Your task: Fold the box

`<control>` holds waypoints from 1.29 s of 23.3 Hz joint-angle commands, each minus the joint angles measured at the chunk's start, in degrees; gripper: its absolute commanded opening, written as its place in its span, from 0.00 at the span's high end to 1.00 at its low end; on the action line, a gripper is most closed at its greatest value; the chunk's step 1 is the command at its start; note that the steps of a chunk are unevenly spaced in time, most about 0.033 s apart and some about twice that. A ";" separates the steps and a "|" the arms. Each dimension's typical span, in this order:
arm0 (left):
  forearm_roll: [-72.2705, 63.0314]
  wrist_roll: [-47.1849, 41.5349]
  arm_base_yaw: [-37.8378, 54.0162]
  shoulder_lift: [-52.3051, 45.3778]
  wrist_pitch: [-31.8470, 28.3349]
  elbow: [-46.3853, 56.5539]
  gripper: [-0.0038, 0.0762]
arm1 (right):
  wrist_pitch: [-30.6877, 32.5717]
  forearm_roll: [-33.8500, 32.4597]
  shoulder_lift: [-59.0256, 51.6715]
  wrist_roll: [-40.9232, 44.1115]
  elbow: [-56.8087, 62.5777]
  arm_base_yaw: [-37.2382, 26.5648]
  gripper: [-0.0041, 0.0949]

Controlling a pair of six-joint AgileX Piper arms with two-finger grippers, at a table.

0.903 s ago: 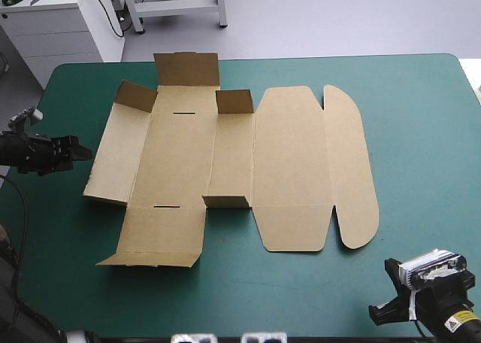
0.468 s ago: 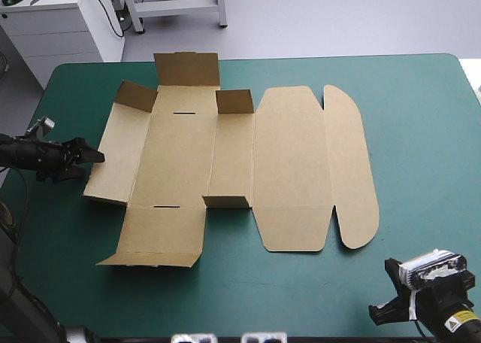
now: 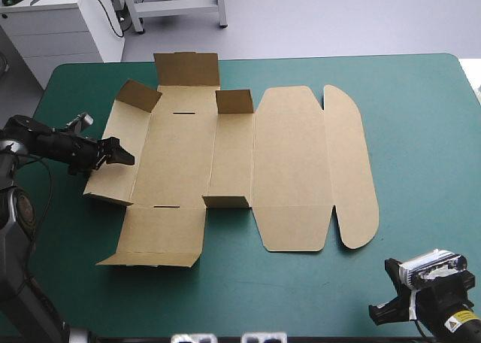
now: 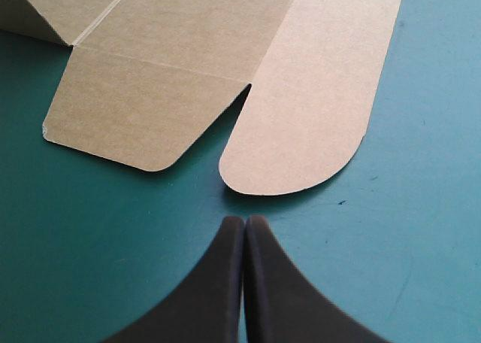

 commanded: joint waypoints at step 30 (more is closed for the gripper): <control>21.38 6.11 -26.63 -13.46 4.96 -31.64 0.96 | -1.41 0.99 0.70 -0.22 -1.18 0.14 0.98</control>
